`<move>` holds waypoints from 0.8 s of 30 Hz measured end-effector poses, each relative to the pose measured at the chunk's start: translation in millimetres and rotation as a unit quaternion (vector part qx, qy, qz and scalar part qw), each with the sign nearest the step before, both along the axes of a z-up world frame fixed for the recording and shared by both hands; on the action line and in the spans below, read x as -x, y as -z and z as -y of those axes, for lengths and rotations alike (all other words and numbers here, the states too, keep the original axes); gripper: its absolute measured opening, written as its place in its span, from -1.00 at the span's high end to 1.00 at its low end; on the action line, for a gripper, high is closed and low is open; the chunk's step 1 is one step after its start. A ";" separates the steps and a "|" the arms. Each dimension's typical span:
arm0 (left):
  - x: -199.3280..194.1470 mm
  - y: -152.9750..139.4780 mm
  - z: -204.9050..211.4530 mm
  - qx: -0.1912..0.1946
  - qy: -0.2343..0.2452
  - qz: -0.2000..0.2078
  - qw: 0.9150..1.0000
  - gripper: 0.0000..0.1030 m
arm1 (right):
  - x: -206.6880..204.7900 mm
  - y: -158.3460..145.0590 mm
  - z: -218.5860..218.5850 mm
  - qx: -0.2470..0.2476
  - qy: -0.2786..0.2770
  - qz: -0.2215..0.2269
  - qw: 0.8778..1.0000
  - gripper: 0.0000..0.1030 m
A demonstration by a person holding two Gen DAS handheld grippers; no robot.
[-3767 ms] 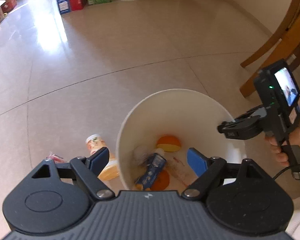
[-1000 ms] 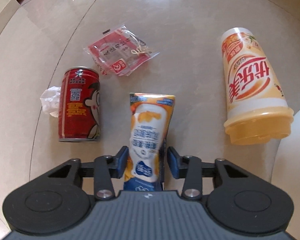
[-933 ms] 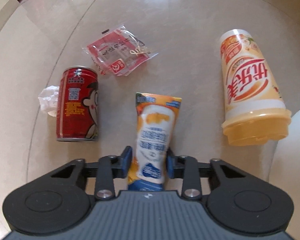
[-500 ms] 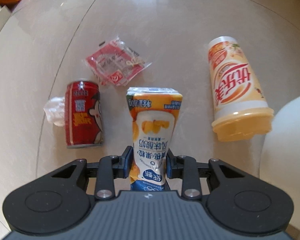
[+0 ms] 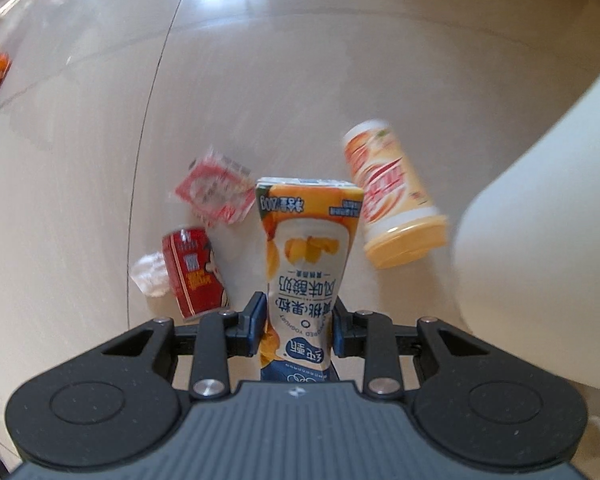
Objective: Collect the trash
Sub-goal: 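Carry the drink pouch over the bin and open the left tool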
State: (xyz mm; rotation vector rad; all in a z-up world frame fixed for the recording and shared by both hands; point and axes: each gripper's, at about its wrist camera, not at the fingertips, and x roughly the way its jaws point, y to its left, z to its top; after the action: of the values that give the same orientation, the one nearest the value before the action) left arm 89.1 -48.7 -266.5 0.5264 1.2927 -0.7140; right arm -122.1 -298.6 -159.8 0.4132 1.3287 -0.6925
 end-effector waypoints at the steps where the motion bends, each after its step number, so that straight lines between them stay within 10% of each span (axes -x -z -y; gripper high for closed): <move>1: 1.6 -10.0 1.4 0.004 0.010 0.001 1.000 0.41 | -0.1 0.0 -0.2 0.000 0.000 0.000 1.000 0.65; 15: 45.7 -175.1 54.7 0.088 0.161 0.013 0.983 0.41 | 1.7 -0.9 0.7 -0.002 0.002 0.002 1.000 0.65; 24: 99.3 -189.8 111.0 0.127 0.230 -0.015 0.965 0.15 | 2.1 -0.1 0.2 -0.003 0.003 0.003 1.000 0.65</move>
State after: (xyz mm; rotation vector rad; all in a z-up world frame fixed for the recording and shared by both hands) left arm -10.1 -159.8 -76.7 0.6126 1.0927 -1.2606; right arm -124.1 -298.9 -159.8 0.4243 1.3243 -0.6923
